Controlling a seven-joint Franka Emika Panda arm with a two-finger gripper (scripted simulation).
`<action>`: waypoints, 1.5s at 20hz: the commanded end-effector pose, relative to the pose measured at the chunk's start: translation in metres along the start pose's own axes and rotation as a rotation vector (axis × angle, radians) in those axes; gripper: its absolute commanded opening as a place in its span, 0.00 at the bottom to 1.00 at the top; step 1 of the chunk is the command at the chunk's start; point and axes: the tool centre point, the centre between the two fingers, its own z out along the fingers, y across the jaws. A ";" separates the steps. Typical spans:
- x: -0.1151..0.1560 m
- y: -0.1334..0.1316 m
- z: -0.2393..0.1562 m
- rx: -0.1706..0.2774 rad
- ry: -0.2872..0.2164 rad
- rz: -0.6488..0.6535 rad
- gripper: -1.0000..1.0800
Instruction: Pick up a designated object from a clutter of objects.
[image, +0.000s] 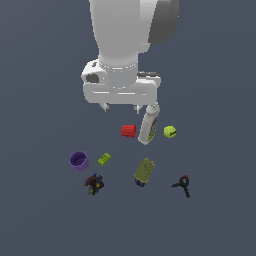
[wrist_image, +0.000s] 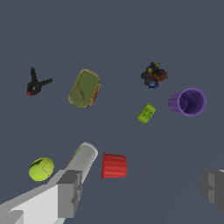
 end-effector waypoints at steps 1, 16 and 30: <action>0.000 0.000 0.000 0.000 0.000 0.000 0.96; -0.001 -0.019 -0.004 -0.025 0.011 -0.065 0.96; 0.049 -0.065 0.032 -0.022 0.017 0.062 0.96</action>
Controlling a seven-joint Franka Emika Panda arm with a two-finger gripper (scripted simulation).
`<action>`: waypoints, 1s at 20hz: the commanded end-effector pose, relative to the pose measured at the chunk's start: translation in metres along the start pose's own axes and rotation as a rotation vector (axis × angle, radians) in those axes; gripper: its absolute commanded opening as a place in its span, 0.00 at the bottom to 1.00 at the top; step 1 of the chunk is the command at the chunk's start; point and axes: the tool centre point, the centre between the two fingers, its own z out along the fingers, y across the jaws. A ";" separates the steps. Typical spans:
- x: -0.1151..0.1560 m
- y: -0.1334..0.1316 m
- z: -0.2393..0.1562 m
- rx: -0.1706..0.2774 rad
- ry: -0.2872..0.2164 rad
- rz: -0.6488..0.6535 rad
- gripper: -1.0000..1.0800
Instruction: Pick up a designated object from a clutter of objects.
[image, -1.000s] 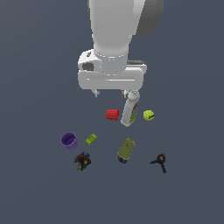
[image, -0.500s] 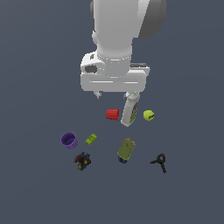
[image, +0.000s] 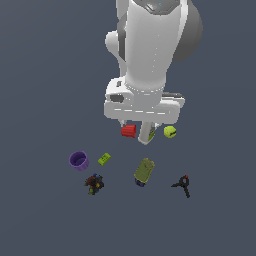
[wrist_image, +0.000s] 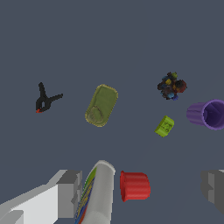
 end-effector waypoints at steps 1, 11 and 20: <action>0.012 -0.015 0.012 0.001 0.001 0.036 0.96; 0.055 -0.085 0.074 0.007 0.005 0.200 0.96; 0.077 -0.152 0.142 0.014 0.007 0.349 0.96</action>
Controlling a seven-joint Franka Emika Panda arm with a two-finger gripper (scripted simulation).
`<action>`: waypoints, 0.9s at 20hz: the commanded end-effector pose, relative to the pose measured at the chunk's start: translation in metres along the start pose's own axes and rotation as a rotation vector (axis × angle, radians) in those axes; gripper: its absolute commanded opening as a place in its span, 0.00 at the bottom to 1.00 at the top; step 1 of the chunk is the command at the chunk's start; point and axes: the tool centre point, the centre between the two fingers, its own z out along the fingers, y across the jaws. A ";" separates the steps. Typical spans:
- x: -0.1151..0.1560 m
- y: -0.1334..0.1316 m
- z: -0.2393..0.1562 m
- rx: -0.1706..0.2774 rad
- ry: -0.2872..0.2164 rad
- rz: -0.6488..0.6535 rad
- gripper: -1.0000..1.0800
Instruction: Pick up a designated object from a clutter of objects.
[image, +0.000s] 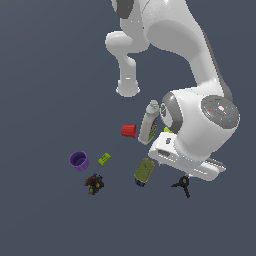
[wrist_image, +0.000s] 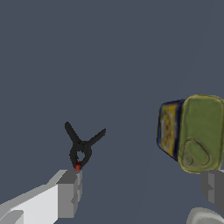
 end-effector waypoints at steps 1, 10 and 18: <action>-0.002 -0.019 0.020 0.002 0.001 0.042 0.96; -0.014 -0.062 0.074 0.007 0.000 0.147 0.96; -0.020 -0.076 0.092 0.009 0.000 0.181 0.96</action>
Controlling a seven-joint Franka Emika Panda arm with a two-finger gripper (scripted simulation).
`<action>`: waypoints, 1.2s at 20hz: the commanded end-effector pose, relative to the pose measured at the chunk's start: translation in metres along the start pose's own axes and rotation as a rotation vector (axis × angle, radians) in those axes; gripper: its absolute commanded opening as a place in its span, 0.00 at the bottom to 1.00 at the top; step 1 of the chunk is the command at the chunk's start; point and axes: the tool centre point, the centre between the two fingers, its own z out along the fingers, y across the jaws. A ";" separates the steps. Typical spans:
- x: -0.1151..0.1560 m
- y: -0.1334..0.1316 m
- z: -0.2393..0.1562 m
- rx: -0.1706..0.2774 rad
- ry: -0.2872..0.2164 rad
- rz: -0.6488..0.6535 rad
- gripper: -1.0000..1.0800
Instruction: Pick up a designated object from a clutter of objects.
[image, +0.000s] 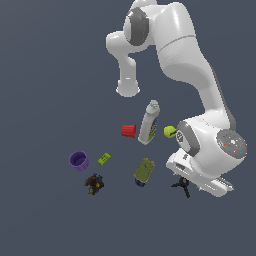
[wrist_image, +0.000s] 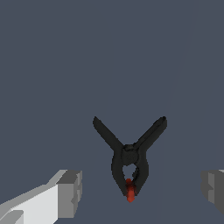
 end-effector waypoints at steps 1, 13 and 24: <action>0.000 -0.001 0.002 0.001 0.001 0.006 0.96; -0.001 0.000 0.043 0.001 0.001 0.004 0.96; 0.000 -0.001 0.052 0.001 0.001 0.006 0.00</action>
